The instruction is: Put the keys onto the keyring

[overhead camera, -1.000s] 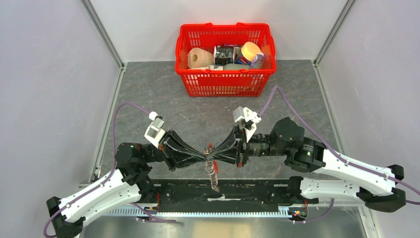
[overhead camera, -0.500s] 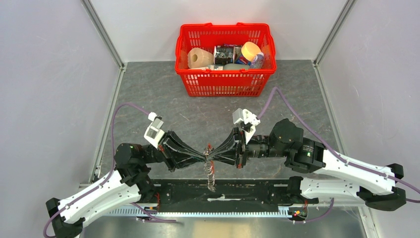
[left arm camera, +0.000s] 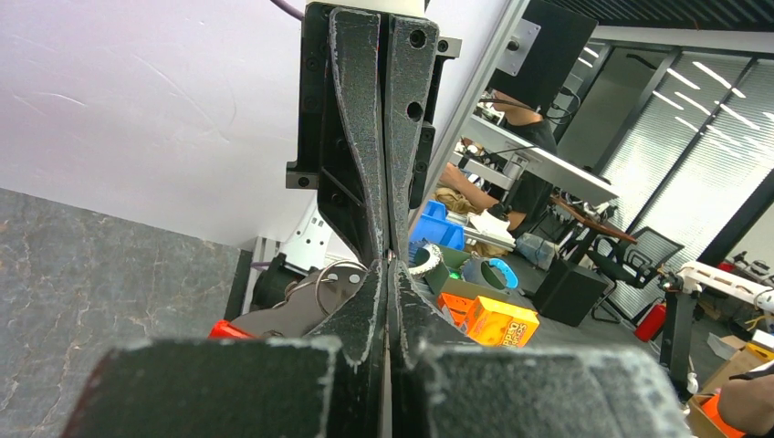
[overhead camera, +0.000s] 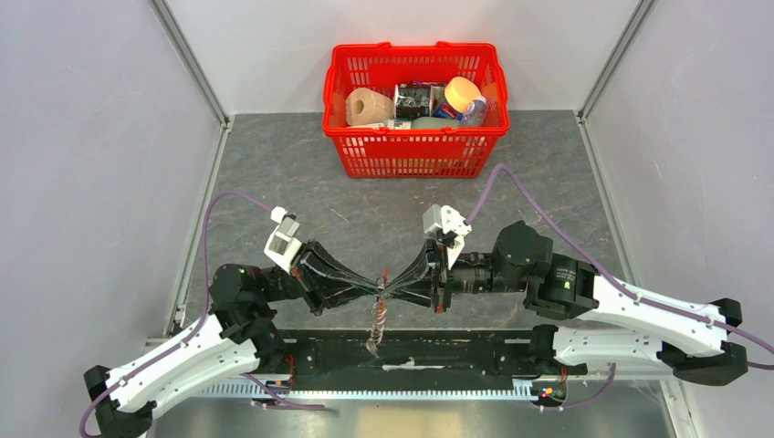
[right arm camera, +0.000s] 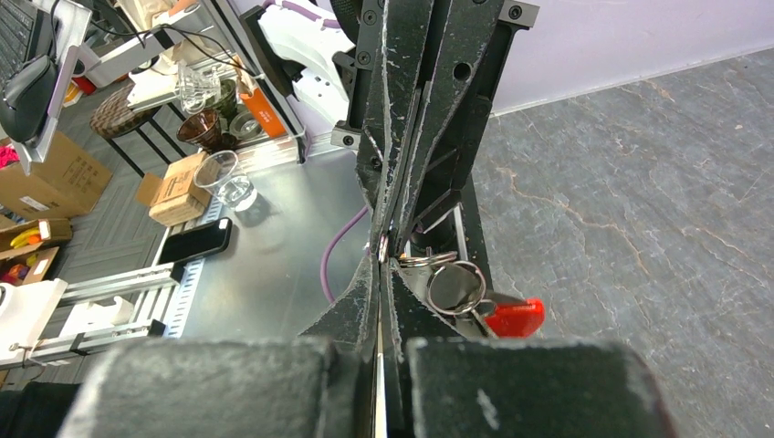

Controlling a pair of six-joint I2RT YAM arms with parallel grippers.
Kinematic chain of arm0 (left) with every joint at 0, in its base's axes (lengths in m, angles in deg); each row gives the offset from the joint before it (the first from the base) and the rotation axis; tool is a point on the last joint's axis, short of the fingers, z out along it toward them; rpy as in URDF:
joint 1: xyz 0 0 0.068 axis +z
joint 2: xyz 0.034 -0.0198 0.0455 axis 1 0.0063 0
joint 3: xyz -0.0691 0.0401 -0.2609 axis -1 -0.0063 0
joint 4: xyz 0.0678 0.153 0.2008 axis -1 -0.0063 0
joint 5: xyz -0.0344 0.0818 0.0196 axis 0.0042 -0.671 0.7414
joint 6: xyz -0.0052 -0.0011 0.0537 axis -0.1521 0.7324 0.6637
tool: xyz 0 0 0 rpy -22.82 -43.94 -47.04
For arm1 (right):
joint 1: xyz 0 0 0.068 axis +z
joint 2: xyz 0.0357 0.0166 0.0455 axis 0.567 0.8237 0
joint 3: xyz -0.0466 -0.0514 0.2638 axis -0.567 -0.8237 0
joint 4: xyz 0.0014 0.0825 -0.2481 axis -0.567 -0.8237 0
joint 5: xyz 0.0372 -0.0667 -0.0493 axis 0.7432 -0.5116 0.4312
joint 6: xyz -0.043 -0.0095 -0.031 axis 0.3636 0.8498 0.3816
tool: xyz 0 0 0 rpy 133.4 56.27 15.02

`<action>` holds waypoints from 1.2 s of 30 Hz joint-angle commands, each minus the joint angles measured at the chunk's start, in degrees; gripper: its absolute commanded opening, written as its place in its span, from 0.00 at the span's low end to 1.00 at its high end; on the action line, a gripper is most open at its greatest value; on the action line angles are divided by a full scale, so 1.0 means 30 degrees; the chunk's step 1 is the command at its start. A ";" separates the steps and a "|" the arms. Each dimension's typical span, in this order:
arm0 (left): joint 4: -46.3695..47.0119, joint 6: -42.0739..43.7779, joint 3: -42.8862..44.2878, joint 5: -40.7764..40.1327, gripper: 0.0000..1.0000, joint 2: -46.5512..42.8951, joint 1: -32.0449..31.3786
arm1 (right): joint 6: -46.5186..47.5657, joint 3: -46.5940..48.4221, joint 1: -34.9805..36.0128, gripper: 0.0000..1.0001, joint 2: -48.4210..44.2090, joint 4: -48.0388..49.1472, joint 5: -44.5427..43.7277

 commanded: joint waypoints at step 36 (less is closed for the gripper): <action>0.0916 -0.0103 -0.0231 -0.0926 0.40 -0.0902 0.0020 | 0.0875 0.0411 0.0564 0.00 -0.0957 0.1022 -0.2439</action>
